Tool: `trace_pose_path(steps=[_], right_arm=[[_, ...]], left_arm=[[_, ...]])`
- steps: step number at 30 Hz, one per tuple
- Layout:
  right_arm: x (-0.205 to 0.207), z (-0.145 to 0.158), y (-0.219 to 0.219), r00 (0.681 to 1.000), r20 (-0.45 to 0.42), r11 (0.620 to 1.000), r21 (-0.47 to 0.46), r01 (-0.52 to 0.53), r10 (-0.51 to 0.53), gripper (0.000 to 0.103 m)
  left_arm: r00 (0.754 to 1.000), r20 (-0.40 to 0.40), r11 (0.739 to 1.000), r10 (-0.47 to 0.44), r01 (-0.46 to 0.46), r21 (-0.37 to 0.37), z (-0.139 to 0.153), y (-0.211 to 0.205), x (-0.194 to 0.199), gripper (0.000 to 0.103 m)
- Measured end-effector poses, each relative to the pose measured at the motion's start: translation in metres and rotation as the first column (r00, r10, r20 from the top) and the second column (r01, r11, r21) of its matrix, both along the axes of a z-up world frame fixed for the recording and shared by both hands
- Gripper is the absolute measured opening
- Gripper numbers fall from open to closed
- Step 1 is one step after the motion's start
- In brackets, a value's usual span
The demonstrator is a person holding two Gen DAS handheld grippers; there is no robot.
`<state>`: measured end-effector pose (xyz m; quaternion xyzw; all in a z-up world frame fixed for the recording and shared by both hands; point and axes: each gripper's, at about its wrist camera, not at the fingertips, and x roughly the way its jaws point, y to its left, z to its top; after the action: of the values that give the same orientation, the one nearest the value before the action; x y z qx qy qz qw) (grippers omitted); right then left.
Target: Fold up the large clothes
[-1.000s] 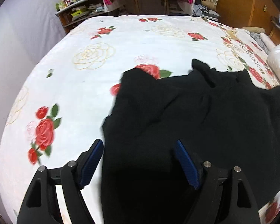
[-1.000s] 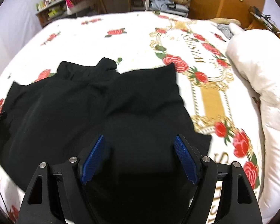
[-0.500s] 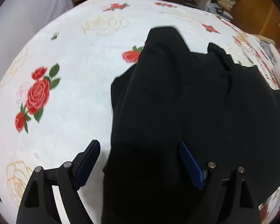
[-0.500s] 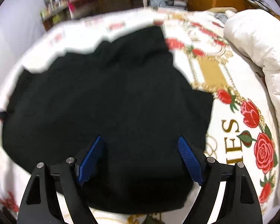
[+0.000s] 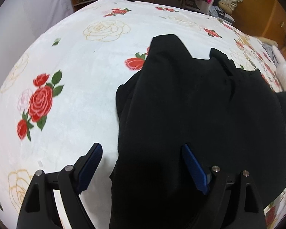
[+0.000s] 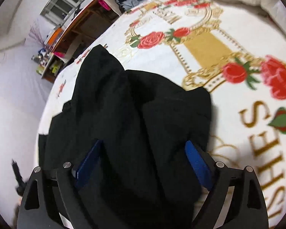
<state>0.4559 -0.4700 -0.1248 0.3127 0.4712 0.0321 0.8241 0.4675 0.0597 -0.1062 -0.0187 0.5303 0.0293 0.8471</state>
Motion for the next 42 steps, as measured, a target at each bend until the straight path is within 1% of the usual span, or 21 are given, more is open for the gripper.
trace_pose_path(steps=[2,3,5,8,9,10,12,13,14,16,20,23,25,26,29,33,34,37,39,41,42], right_arm=[[0.008,0.001,0.01,1.0,-0.019,1.0,-0.008,-0.015,0.014,0.089],[0.01,0.008,0.022,0.998,0.008,0.996,-0.058,-0.067,0.068,0.088],[0.014,0.014,0.046,0.988,0.01,0.978,-0.141,-0.154,0.157,0.071],[0.012,0.03,0.058,0.972,0.118,0.979,-0.027,-0.203,0.205,0.063],[0.012,0.031,0.056,0.967,0.147,0.978,0.006,-0.21,0.207,0.058],[0.014,0.028,0.048,0.967,0.167,0.975,0.076,-0.208,0.193,0.048],[0.018,0.012,0.029,0.977,0.148,0.974,0.139,-0.177,0.156,0.045],[0.022,-0.007,0.016,0.99,0.069,0.978,0.159,-0.133,0.123,0.044],[0.022,-0.018,0.006,0.995,0.034,0.977,0.188,-0.099,0.095,0.044],[0.016,-0.025,-0.003,0.996,0.041,0.973,0.216,-0.081,0.074,0.044],[0.014,-0.014,0.006,0.997,0.034,0.99,0.115,-0.077,0.074,0.044],[0.006,0.0,0.018,0.993,0.032,0.992,-0.06,-0.111,0.113,0.043],[0.005,-0.004,0.017,0.996,0.016,0.995,-0.052,-0.088,0.089,0.044],[0.005,-0.007,0.016,0.997,0.008,0.996,-0.054,-0.071,0.071,0.048],[0.003,-0.004,0.02,0.999,-0.023,0.992,-0.12,-0.049,0.046,0.056],[0.001,0.016,0.02,0.999,-0.006,0.988,-0.151,-0.043,0.042,0.059],[-0.002,0.021,0.017,0.999,0.011,0.986,-0.16,-0.044,0.046,0.062],[-0.014,0.037,0.014,0.997,0.038,0.983,-0.172,-0.058,0.065,0.08],[-0.018,0.041,0.013,0.993,0.035,0.98,-0.172,-0.102,0.11,0.08],[-0.018,0.036,0.013,0.987,0.004,0.974,-0.158,-0.161,0.163,0.08],[-0.016,0.033,0.014,0.983,-0.009,0.972,-0.142,-0.185,0.186,0.08]], left_arm=[[1.0,0.003,1.0,-0.009,0.009,-0.015,0.0,-0.002,0.002,0.087],[1.0,0.003,0.999,-0.012,0.012,-0.031,-0.001,-0.003,0.003,0.087],[1.0,0.005,0.998,-0.007,0.008,-0.056,-0.001,-0.004,0.003,0.087],[1.0,0.019,0.998,-0.015,0.016,-0.054,-0.001,-0.007,0.003,0.087],[1.0,0.019,0.999,-0.018,0.018,-0.048,-0.002,-0.007,0.003,0.087],[1.0,0.019,0.999,-0.018,0.019,-0.045,-0.002,-0.007,0.003,0.087],[1.0,0.023,0.998,-0.015,0.016,-0.055,-0.003,-0.006,0.003,0.087],[1.0,0.021,0.998,-0.014,0.015,-0.065,-0.003,-0.005,0.004,0.087],[1.0,0.022,0.997,-0.011,0.013,-0.075,-0.003,-0.003,0.004,0.088],[1.0,0.029,0.996,-0.008,0.01,-0.087,-0.002,-0.001,0.006,0.087],[1.0,0.02,0.996,0.01,-0.009,-0.088,-0.004,0.004,0.012,0.088],[1.0,0.001,0.995,-0.002,0.002,-0.096,-0.009,0.005,0.016,0.088],[1.0,0.004,0.998,-0.006,0.007,-0.067,-0.011,0.004,0.02,0.091],[1.0,0.019,1.0,0.004,-0.004,-0.028,-0.012,0.004,0.022,0.096],[0.999,-0.005,0.999,0.035,-0.035,-0.042,-0.009,0.009,0.026,0.096],[0.999,0.042,1.0,-0.009,0.008,0.025,0.011,0.016,0.019,0.095],[0.999,0.034,1.0,-0.023,0.022,0.013,0.013,0.021,0.017,0.095],[0.999,-0.032,0.989,-0.039,0.034,-0.146,0.01,0.04,0.013,0.095],[0.994,-0.071,0.976,-0.086,0.069,-0.209,0.002,0.043,0.008,0.095],[0.982,-0.124,0.972,-0.143,0.116,-0.206,-0.011,0.04,0.007,0.095],[0.978,-0.14,0.965,-0.157,0.122,-0.231,-0.016,0.04,0.008,0.095]])
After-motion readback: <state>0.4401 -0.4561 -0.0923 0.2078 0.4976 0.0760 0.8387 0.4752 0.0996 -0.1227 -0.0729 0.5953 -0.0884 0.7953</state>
